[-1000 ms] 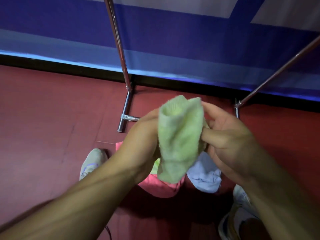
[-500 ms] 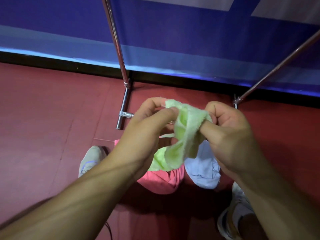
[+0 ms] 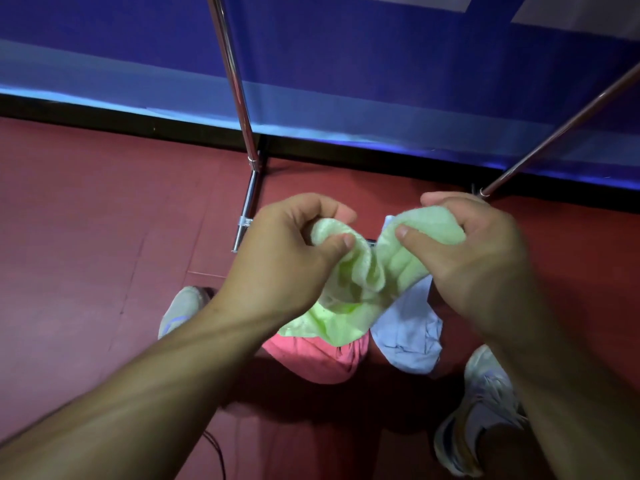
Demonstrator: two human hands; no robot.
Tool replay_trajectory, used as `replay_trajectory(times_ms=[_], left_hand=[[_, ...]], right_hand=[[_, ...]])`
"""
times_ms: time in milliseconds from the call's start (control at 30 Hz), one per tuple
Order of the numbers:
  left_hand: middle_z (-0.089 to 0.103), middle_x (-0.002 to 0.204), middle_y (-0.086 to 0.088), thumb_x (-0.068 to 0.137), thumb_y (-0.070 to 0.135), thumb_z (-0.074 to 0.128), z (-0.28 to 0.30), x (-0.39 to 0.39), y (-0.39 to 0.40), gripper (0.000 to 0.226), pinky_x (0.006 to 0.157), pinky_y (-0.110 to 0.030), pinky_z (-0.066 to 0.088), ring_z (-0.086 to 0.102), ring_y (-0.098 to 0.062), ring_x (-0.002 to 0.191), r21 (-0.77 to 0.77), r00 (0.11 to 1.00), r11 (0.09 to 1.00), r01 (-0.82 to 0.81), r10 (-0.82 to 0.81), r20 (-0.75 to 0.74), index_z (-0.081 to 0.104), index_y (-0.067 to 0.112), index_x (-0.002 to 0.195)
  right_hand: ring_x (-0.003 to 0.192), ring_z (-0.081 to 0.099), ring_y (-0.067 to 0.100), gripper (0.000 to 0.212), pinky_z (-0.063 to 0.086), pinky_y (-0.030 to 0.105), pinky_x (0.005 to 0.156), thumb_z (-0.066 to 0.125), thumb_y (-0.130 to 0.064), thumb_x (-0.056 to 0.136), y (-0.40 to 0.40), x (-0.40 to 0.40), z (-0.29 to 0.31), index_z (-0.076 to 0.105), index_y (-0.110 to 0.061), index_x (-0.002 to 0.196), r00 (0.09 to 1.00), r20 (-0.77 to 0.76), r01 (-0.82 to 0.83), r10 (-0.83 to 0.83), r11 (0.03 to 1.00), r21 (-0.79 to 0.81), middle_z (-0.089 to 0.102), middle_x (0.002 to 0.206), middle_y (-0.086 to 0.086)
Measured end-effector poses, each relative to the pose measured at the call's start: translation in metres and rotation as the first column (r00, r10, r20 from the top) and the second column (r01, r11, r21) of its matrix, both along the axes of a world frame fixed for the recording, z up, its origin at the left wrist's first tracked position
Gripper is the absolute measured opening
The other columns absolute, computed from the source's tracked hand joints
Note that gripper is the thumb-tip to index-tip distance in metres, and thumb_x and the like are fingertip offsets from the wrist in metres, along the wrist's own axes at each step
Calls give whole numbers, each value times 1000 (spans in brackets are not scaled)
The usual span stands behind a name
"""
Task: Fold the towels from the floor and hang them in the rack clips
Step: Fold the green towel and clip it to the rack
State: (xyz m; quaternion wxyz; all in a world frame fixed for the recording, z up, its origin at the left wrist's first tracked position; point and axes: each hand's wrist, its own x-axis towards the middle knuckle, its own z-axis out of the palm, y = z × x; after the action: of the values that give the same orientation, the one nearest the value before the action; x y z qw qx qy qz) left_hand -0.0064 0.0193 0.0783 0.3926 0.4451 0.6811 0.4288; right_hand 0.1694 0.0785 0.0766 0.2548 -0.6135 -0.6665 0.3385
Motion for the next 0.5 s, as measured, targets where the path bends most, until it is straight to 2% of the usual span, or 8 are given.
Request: replay_trajectory(times_ms=[33, 100, 167, 233, 300, 367, 433, 500], left_hand=[[67, 68, 14, 81, 10, 76, 1, -3, 0, 18, 62, -11, 47, 58, 4, 60, 36, 987, 999, 36, -30, -157, 70, 26, 87], [59, 59, 17, 79, 17, 75, 4, -10, 1, 17, 59, -4, 37, 54, 7, 59, 53, 891, 990, 131, -94, -445, 69, 26, 92], [54, 55, 14, 82, 18, 72, 4, -21, 2, 18, 57, -9, 35, 53, 3, 59, -36, 805, 982, 185, -172, -568, 65, 23, 98], [61, 66, 9, 88, 21, 68, 0, -29, 1, 17, 57, -22, 31, 60, -10, 71, -184, 738, 963, 196, -268, -620, 60, 22, 103], [59, 72, 6, 90, 23, 64, -2, -31, 1, 14, 58, -28, 30, 62, -23, 79, -268, 715, 946, 180, -313, -625, 58, 21, 102], [58, 70, 5, 89, 26, 66, -1, -30, 3, 15, 52, -24, 32, 57, -18, 70, -308, 769, 935, 174, -325, -550, 55, 18, 95], [56, 66, 5, 86, 28, 70, 2, -31, 6, 21, 50, -18, 33, 49, -9, 58, -360, 847, 904, 233, -370, -381, 53, 16, 87], [61, 66, 4, 84, 21, 74, 5, -32, 6, 20, 54, -19, 40, 48, -6, 55, -382, 877, 864, 328, -429, -216, 54, 20, 82]], right_hand=[[102, 64, 16, 35, 50, 34, 94, 80, -35, 75, 1, 3, 1, 73, -15, 103, 998, 56, -18, 17, 1000, 16, 69, 107, -3], [94, 63, 16, 27, 49, 36, 89, 77, -38, 76, 1, 9, 0, 73, -18, 94, 978, 194, -84, 77, 996, 31, 69, 98, -4], [80, 57, 20, 22, 45, 36, 74, 73, -42, 75, -2, 13, -3, 61, -24, 73, 903, 385, -211, 190, 977, 13, 61, 79, -6], [75, 55, 25, 33, 35, 31, 67, 72, -38, 76, -7, 13, -9, 45, -24, 63, 824, 492, -296, 283, 954, -53, 51, 70, -6], [84, 60, 29, 25, 38, 30, 71, 71, -31, 76, -8, 14, -16, 51, -21, 66, 825, 480, -323, 298, 946, -31, 57, 88, -3], [94, 63, 28, 20, 46, 31, 83, 71, -30, 76, -7, 12, -20, 65, -10, 73, 862, 443, -285, 245, 958, 25, 62, 112, 3], [99, 63, 22, 21, 43, 23, 87, 74, -28, 77, -6, 8, -18, 70, -8, 76, 907, 381, -217, 178, 974, 62, 63, 116, 0], [96, 62, 19, 21, 40, 18, 83, 72, -25, 78, -6, 3, -12, 69, -4, 76, 960, 271, -98, 70, 991, 89, 67, 107, 0]])
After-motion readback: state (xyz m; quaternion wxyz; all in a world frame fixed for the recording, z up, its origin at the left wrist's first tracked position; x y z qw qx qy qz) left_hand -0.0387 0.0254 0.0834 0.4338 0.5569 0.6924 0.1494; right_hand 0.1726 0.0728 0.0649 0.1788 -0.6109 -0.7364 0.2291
